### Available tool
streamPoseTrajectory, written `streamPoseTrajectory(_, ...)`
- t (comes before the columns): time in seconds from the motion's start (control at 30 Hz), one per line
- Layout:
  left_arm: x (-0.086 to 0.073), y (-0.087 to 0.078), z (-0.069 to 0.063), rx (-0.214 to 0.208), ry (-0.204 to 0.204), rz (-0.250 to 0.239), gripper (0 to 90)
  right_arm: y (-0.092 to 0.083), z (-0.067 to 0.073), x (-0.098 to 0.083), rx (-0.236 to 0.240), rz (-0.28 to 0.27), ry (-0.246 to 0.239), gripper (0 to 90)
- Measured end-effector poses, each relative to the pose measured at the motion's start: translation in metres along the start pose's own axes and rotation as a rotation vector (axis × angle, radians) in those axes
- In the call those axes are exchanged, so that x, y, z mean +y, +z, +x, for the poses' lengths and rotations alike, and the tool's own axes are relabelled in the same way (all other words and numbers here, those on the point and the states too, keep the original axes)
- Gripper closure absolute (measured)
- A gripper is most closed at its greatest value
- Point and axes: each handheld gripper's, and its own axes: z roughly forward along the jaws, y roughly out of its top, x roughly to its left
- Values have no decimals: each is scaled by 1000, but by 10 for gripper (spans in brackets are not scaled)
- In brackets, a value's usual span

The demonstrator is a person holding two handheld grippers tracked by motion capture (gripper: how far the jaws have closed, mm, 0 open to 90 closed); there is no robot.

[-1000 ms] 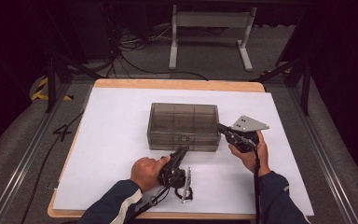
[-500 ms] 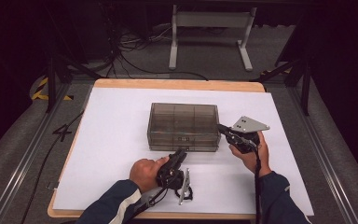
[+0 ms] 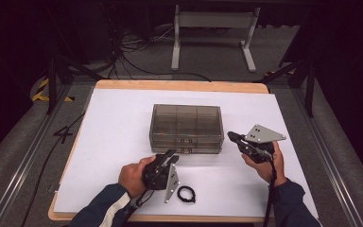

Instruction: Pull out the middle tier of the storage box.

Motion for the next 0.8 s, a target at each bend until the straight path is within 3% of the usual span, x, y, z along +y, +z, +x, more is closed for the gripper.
streamPoseTrajectory(0.17, -23, -16, 20, -39, -148, -1, 659, -7, 3, -14, 38, 30, -13, 878)
streamPoseTrajectory(0.2, -23, -16, 20, -39, -148, -1, 653, -7, 4, -17, 44, 43, -12, 873)
streamPoseTrajectory(0.23, -31, -20, 26, -67, -207, -2, 632, -7, 7, -21, 55, 57, -22, 866)
streamPoseTrajectory(0.27, -35, -21, 29, -80, -234, 0, 632, -7, 7, -21, 55, 57, -22, 866)
streamPoseTrajectory(0.43, -65, -21, 48, -219, -443, 15, 535, -1, 14, -30, 102, 98, -42, 805)
streamPoseTrajectory(0.47, -65, -21, 48, -219, -443, 15, 504, 1, 15, -31, 112, 93, -45, 797)
streamPoseTrajectory(0.57, -77, -12, 54, -297, -537, 8, 499, 6, 17, -32, 117, 103, -50, 784)
streamPoseTrajectory(0.6, -78, -9, 54, -308, -551, 14, 494, 9, 18, -32, 119, 111, -50, 776)
streamPoseTrajectory(0.8, -81, 3, 53, -373, -578, 14, 503, 18, 18, -35, 131, 123, -47, 771)
